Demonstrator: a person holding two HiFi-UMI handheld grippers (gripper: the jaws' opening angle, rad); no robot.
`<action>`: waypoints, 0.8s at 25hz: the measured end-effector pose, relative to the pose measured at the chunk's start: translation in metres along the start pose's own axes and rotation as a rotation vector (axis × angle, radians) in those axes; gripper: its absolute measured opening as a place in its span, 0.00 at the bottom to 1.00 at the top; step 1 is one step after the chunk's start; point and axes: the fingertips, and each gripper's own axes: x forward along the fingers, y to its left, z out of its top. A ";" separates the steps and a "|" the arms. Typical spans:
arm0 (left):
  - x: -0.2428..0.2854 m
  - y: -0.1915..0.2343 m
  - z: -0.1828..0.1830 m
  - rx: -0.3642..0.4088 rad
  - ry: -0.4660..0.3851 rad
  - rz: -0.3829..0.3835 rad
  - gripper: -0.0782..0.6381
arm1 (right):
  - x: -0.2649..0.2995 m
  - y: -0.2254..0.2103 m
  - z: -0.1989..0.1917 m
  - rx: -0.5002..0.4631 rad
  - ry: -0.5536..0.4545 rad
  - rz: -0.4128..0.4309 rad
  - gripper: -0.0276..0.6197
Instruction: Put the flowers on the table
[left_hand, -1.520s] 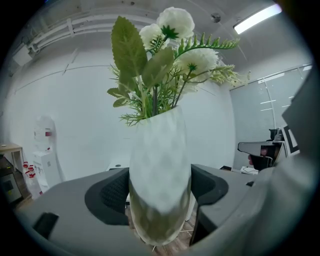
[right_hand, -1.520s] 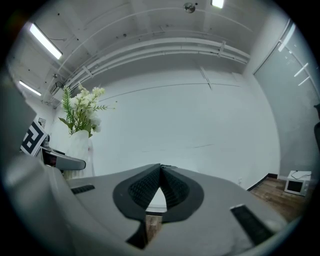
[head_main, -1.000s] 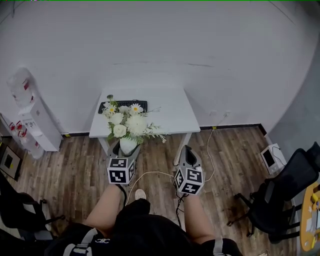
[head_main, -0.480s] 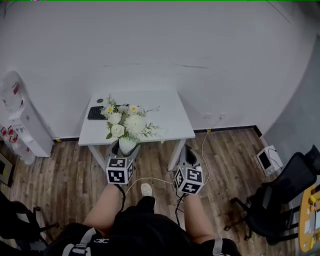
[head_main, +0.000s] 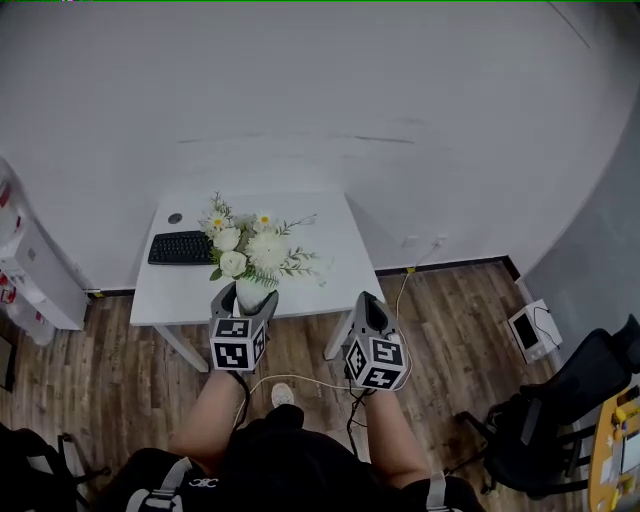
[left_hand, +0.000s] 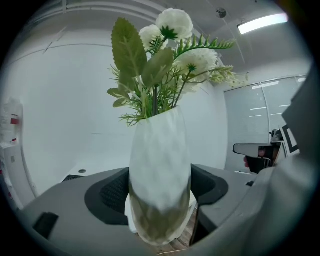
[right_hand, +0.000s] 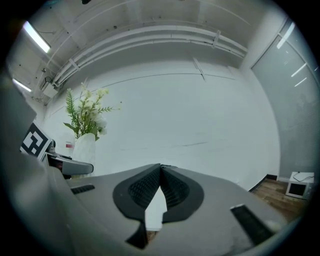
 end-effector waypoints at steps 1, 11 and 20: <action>0.018 0.003 0.003 0.000 0.005 -0.005 0.63 | 0.017 -0.006 0.002 0.001 -0.002 -0.003 0.05; 0.184 0.036 0.037 -0.003 0.045 -0.033 0.63 | 0.175 -0.058 0.005 0.035 0.013 -0.022 0.05; 0.295 0.049 0.061 0.012 0.060 -0.072 0.63 | 0.276 -0.091 0.007 0.027 0.028 -0.052 0.05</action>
